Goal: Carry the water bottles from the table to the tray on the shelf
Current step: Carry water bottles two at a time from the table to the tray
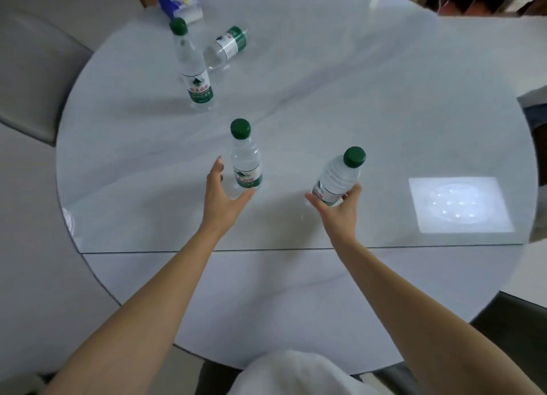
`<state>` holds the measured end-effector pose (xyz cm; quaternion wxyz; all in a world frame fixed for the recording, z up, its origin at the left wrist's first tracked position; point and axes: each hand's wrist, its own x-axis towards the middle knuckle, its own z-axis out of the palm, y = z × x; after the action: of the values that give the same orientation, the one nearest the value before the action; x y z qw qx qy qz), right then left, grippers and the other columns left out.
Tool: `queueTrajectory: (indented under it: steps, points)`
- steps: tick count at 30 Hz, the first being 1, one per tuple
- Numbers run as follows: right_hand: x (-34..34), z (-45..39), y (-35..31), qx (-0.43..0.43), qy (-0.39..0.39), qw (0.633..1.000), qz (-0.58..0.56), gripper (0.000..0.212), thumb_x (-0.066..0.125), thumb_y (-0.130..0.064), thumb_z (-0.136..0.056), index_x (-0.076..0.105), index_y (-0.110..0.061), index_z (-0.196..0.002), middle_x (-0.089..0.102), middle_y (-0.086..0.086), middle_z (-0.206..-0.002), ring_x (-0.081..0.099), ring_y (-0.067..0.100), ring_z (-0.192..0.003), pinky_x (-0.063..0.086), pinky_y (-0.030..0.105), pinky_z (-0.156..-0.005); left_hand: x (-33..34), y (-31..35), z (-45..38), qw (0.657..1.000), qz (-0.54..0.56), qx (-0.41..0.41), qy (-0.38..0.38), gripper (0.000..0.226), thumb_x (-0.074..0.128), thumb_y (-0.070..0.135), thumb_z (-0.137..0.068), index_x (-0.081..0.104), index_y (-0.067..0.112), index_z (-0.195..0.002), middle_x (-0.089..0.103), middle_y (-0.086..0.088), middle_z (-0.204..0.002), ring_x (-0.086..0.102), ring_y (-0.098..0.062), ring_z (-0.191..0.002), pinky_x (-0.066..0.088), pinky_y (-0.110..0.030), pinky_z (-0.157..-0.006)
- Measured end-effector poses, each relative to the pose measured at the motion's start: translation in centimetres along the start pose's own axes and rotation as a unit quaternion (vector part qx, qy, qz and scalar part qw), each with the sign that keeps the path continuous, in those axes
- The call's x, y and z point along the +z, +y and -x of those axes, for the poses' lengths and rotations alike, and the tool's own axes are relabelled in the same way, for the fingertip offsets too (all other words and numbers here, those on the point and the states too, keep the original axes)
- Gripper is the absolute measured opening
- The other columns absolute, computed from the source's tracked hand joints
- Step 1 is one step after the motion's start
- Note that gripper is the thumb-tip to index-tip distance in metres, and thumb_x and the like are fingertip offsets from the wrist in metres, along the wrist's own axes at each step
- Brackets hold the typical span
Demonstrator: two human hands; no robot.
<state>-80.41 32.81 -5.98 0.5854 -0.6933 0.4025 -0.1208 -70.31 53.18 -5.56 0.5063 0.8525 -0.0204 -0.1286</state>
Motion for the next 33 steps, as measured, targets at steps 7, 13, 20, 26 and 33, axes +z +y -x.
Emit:
queueTrajectory:
  steps: [7,13,20,26,33]
  points:
    - [0.9,-2.6,-0.4,0.014,0.032,0.999,-0.016,0.071,0.090,-0.037,-0.055,0.056,-0.011,-0.112,0.068,0.005,-0.097,0.067,0.018,-0.087,0.052,0.027,-0.072,2.2,1.8,-3.8,0.996,0.093,0.019,0.004,0.087,0.082,0.011,-0.073,0.031,0.013,-0.144,0.058,0.002,-0.120,0.060,0.006,-0.099,0.050,-0.010,-0.080]
    - [0.9,-3.0,-1.7,0.036,0.047,0.996,-0.064,0.045,0.084,-0.034,-0.064,0.064,-0.023,-0.102,0.072,-0.003,-0.091,0.070,0.016,-0.087,0.057,0.036,-0.082,2.3,1.8,-4.6,0.997,0.070,0.022,0.030,0.061,0.083,0.024,-0.073,0.048,0.013,-0.122,0.063,0.004,-0.102,0.063,-0.015,-0.093,0.052,-0.027,-0.081]
    - [-0.3,-0.9,-3.0,0.041,0.020,0.993,-0.108,0.028,0.078,-0.018,-0.076,0.061,-0.019,-0.098,0.069,0.002,-0.086,0.068,0.015,-0.077,0.057,0.033,-0.075,1.3,2.6,-1.3,0.992,0.119,-0.026,-0.006,0.050,0.078,0.039,-0.065,0.058,0.022,-0.107,0.069,0.008,-0.096,0.066,-0.003,-0.086,0.052,-0.015,-0.074]
    - [-2.0,2.5,-4.2,0.044,-0.012,0.989,-0.138,0.023,0.073,-0.012,-0.082,0.057,-0.019,-0.097,0.067,0.004,-0.088,0.067,0.018,-0.078,0.058,0.031,-0.070,1.3,4.8,1.6,0.980,0.185,-0.038,-0.062,0.024,0.072,0.010,-0.083,0.062,0.028,-0.096,0.069,0.008,-0.091,0.066,0.006,-0.073,0.050,-0.009,-0.063]
    - [-4.2,7.8,-4.9,0.006,0.025,0.988,-0.149,0.022,0.072,-0.007,-0.082,0.058,-0.014,-0.098,0.067,0.004,-0.083,0.067,0.010,-0.068,0.056,0.022,-0.061,0.8,7.4,5.0,0.961,0.233,-0.020,-0.151,0.040,0.074,0.034,-0.065,0.066,0.024,-0.103,0.073,0.007,-0.092,0.070,-0.004,-0.081,0.053,-0.026,-0.074]
